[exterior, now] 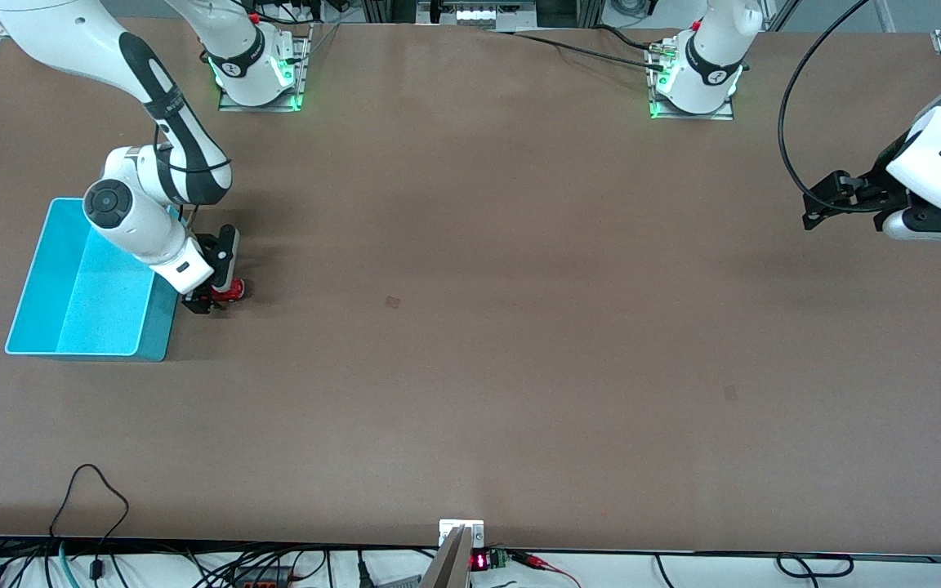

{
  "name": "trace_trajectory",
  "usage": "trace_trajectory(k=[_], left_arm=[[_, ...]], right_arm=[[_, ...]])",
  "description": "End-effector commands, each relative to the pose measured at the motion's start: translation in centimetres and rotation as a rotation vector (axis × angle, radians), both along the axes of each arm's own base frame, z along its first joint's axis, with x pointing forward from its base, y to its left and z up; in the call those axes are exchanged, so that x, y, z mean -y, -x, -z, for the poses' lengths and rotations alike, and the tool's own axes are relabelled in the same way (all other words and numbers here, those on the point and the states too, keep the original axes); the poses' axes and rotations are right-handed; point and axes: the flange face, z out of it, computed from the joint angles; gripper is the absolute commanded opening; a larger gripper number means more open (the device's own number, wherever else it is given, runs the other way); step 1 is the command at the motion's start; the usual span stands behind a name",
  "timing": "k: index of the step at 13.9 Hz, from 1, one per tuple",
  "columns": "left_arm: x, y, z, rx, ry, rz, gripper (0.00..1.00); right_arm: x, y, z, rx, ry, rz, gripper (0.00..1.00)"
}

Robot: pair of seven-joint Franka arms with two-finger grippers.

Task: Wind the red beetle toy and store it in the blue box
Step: 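Lower the right gripper onto the red car and grasp it, then lift the red car with the right gripper into the cyan box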

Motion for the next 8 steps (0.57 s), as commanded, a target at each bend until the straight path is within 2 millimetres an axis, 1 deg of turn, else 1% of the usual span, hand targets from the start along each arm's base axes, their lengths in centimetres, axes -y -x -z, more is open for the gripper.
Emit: trace_trajectory(k=[1,2,3,4,5,6,7,8], left_arm=[[0.1,-0.4,-0.6,-0.008,0.019,0.000,1.00],[0.1,-0.4,-0.5,-0.011,0.019,0.000,1.00],[0.2,-0.4,-0.6,-0.010,0.019,0.000,1.00],[0.6,-0.3,-0.7,-0.007,0.019,0.004,1.00],[0.7,-0.1,-0.7,-0.017,0.018,0.007,1.00],[1.0,0.0,-0.6,-0.026,0.018,0.015,1.00],[1.5,0.0,-1.0,-0.021,0.018,0.020,1.00],[1.7,0.0,-1.4,-0.022,0.016,0.028,1.00]], right_arm=[[0.4,-0.2,0.1,0.013,-0.004,-0.010,0.49],[0.5,-0.2,0.1,0.014,-0.006,0.008,0.19],[0.6,-0.2,-0.1,0.019,-0.006,0.012,0.04],[0.6,-0.3,-0.3,0.022,-0.006,0.016,0.00],[0.5,-0.4,-0.4,0.023,-0.010,0.024,0.00],[0.4,-0.4,-0.4,0.024,-0.012,0.062,0.00],[0.1,-0.5,-0.7,0.029,-0.014,0.125,0.00],[-0.4,-0.8,-1.5,0.043,-0.020,0.185,0.00]])
